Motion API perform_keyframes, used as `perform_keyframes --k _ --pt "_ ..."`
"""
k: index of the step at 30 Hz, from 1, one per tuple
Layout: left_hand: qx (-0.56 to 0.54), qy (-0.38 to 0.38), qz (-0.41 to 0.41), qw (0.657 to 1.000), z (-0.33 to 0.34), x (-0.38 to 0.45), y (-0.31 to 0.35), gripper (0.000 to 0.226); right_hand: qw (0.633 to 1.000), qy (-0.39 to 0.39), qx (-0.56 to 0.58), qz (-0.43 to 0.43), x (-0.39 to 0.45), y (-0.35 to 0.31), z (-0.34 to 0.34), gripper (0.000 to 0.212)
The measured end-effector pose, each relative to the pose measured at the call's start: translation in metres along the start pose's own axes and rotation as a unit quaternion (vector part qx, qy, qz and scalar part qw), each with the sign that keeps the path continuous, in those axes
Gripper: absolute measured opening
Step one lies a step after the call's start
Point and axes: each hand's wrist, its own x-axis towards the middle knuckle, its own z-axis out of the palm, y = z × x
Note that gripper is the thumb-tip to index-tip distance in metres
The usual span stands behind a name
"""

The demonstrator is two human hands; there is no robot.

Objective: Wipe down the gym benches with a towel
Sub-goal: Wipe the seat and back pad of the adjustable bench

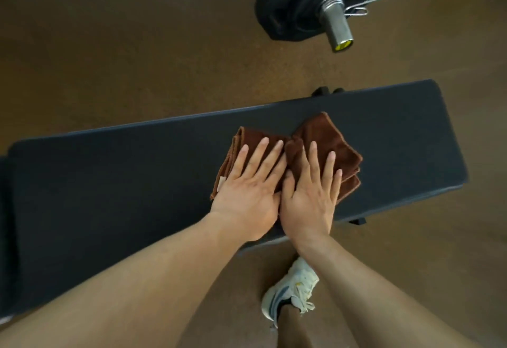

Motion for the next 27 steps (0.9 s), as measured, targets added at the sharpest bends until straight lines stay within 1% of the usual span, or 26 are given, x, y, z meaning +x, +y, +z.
perform_keyframes --k 5,7,9,14,17,19,23,25,27 --pt "-0.008 -0.003 -0.072 0.997 -0.024 -0.064 -0.101 0.069 0.995 -0.041 0.003 -0.09 -0.013 -0.111 0.03 0.061" --pt "-0.014 -0.003 -0.097 0.995 -0.027 -0.079 -0.124 0.069 0.99 -0.056 -0.006 -0.127 -0.013 -0.137 0.037 0.061" --pt "-0.023 -0.008 -0.114 0.993 -0.028 -0.085 -0.133 0.07 0.985 -0.07 -0.014 -0.155 -0.01 -0.144 0.04 0.06" --pt "-0.035 -0.017 -0.155 0.987 -0.026 -0.071 -0.119 0.076 0.959 -0.083 -0.048 -0.266 0.02 -0.114 0.03 0.062" --pt "-0.035 -0.018 -0.191 0.981 -0.025 -0.051 -0.1 0.077 0.951 -0.083 -0.056 -0.293 0.042 -0.094 0.02 0.061" --pt "-0.025 -0.025 -0.203 0.978 -0.028 -0.034 -0.086 0.077 0.955 -0.08 -0.05 -0.28 0.053 -0.084 0.013 0.061" --pt "-0.009 -0.05 -0.2 0.978 -0.033 0.004 -0.054 0.077 0.966 -0.073 -0.037 -0.246 0.069 -0.048 -0.007 0.059" --pt "0.0 -0.051 -0.185 0.981 -0.03 0.025 -0.03 0.077 0.972 -0.072 -0.028 -0.223 0.078 -0.018 -0.017 0.059" --pt "0.009 -0.047 -0.152 0.987 -0.023 0.045 -0.002 0.076 0.98 -0.06 -0.021 -0.187 0.079 0.018 -0.027 0.059"
